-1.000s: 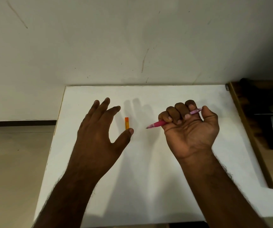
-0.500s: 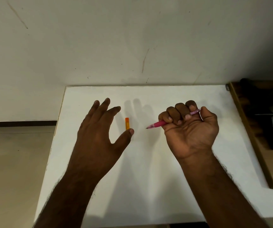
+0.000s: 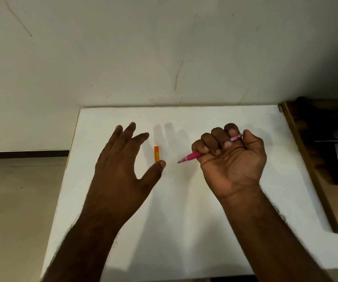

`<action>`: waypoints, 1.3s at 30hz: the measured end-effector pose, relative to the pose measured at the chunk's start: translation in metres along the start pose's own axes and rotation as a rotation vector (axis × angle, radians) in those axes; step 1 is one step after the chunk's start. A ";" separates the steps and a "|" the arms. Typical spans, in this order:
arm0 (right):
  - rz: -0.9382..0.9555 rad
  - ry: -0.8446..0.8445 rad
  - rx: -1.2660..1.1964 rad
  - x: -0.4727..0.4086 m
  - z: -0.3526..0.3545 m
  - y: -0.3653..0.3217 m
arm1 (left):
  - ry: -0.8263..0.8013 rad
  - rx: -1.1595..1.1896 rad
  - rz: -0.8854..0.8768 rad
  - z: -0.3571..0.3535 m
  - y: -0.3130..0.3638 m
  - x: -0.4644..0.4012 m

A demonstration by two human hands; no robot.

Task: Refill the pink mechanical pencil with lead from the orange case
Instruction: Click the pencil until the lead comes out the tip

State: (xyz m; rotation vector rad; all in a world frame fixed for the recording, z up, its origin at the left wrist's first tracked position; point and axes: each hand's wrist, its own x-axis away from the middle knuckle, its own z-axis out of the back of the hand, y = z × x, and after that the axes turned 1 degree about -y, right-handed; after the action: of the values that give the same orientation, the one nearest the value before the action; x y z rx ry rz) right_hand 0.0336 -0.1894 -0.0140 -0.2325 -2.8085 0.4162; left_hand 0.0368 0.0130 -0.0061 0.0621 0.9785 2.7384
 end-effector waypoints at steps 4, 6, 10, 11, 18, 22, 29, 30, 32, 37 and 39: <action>0.005 -0.002 0.002 0.000 0.000 0.001 | -0.005 -0.008 0.002 0.000 -0.001 0.000; 0.020 0.002 0.012 0.000 0.000 0.000 | -0.004 -0.006 0.001 0.000 0.000 0.000; 0.031 0.003 -0.010 -0.001 0.001 0.000 | -0.006 0.000 0.006 0.000 0.000 -0.001; 0.031 0.007 -0.015 -0.001 0.001 0.001 | -0.006 -0.001 0.006 0.000 0.000 -0.001; 0.026 -0.008 -0.017 0.000 0.001 0.001 | -0.006 -0.003 0.005 -0.001 -0.001 0.000; 0.039 0.006 -0.013 -0.001 0.002 0.001 | 0.000 0.006 0.002 -0.001 0.000 0.000; 0.071 0.027 -0.009 -0.001 0.004 0.002 | -0.009 -0.002 0.012 0.000 0.000 0.000; 0.072 0.025 -0.008 -0.001 0.004 0.001 | -0.009 -0.003 0.015 0.000 0.001 0.000; 0.060 0.026 -0.019 -0.002 0.005 0.002 | -0.010 -0.001 0.018 0.000 0.001 0.000; 0.049 0.048 0.039 -0.002 0.005 0.003 | -0.011 -0.002 0.021 0.000 0.002 -0.001; 0.039 0.049 0.037 -0.002 0.005 0.003 | -0.010 -0.002 0.021 0.000 0.002 0.000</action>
State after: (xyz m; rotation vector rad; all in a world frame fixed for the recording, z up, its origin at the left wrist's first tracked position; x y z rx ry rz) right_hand 0.0341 -0.1879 -0.0203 -0.2866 -2.7500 0.4640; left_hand 0.0369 0.0116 -0.0046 0.0864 0.9785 2.7549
